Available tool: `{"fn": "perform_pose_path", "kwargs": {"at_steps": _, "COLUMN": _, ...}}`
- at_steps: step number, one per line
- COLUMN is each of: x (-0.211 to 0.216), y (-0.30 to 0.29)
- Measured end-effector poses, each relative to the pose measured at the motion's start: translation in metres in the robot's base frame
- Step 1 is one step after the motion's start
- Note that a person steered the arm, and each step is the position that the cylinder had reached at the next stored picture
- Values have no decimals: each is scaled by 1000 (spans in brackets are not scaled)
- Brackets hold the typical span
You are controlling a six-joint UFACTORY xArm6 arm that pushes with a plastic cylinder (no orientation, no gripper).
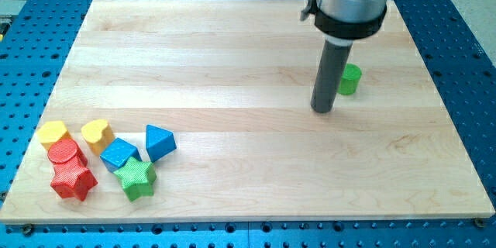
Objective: Push the green circle to the top center of the board
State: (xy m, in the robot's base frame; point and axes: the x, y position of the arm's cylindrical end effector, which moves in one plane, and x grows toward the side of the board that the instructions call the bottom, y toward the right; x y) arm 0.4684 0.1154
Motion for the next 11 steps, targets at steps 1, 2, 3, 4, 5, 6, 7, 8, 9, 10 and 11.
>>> {"fn": "perform_pose_path", "kwargs": {"at_steps": 1, "x": -21, "y": 45}}
{"fn": "perform_pose_path", "kwargs": {"at_steps": 2, "x": -82, "y": 20}}
{"fn": "perform_pose_path", "kwargs": {"at_steps": 3, "x": -55, "y": 16}}
{"fn": "perform_pose_path", "kwargs": {"at_steps": 4, "x": -54, "y": 53}}
{"fn": "perform_pose_path", "kwargs": {"at_steps": 5, "x": -117, "y": 54}}
{"fn": "perform_pose_path", "kwargs": {"at_steps": 6, "x": -182, "y": -5}}
{"fn": "perform_pose_path", "kwargs": {"at_steps": 7, "x": -201, "y": -24}}
{"fn": "perform_pose_path", "kwargs": {"at_steps": 8, "x": -204, "y": -21}}
{"fn": "perform_pose_path", "kwargs": {"at_steps": 9, "x": -219, "y": -46}}
{"fn": "perform_pose_path", "kwargs": {"at_steps": 10, "x": -218, "y": -44}}
{"fn": "perform_pose_path", "kwargs": {"at_steps": 11, "x": -255, "y": -14}}
